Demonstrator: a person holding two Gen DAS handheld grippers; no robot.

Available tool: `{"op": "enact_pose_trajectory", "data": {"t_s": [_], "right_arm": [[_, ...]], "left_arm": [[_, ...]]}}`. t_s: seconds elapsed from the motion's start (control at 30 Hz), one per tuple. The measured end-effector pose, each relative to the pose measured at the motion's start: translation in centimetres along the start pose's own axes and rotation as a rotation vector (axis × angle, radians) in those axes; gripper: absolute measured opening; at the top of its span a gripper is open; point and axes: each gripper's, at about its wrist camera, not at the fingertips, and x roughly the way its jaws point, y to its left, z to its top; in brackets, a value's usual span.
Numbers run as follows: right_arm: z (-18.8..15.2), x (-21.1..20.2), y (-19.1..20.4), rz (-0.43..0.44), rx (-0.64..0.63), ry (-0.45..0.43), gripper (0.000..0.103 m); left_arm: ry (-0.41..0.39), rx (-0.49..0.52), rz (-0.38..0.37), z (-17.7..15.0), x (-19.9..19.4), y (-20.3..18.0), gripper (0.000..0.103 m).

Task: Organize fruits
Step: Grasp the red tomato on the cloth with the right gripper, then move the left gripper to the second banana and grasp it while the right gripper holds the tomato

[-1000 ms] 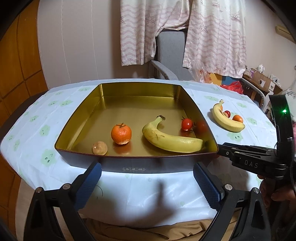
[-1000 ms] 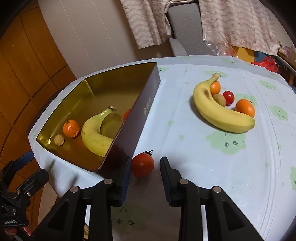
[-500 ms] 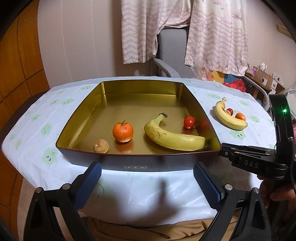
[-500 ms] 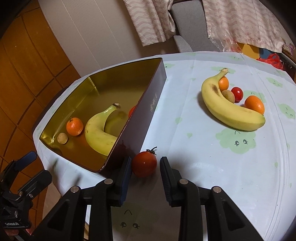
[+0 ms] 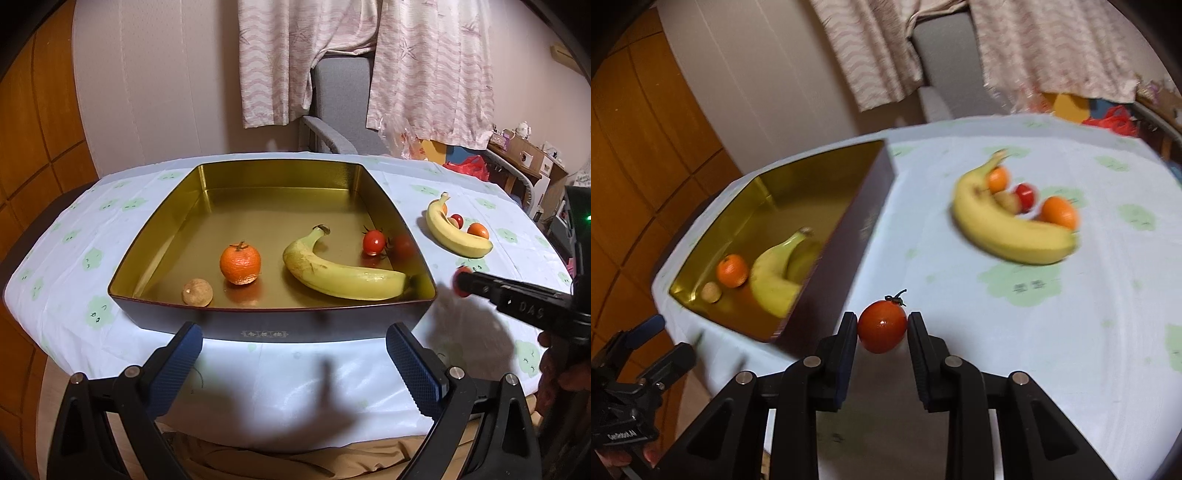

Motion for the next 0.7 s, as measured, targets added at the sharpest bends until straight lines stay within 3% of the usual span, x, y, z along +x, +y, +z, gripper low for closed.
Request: {"op": "enact_pose_trajectory", "data": {"t_s": [0.27, 0.7], "right_arm": [[-0.8, -2.1, -5.0, -0.132, 0.092, -0.039, 0.028], [-1.2, -2.9, -9.3, -0.251, 0.129, -0.113, 0.028]], "left_arm": [[0.001, 0.039, -0.041, 0.2, -0.2, -2.2, 0.100], [-0.014, 0.127, -0.137, 2.7, -0.4, -7.6, 0.101]]}}
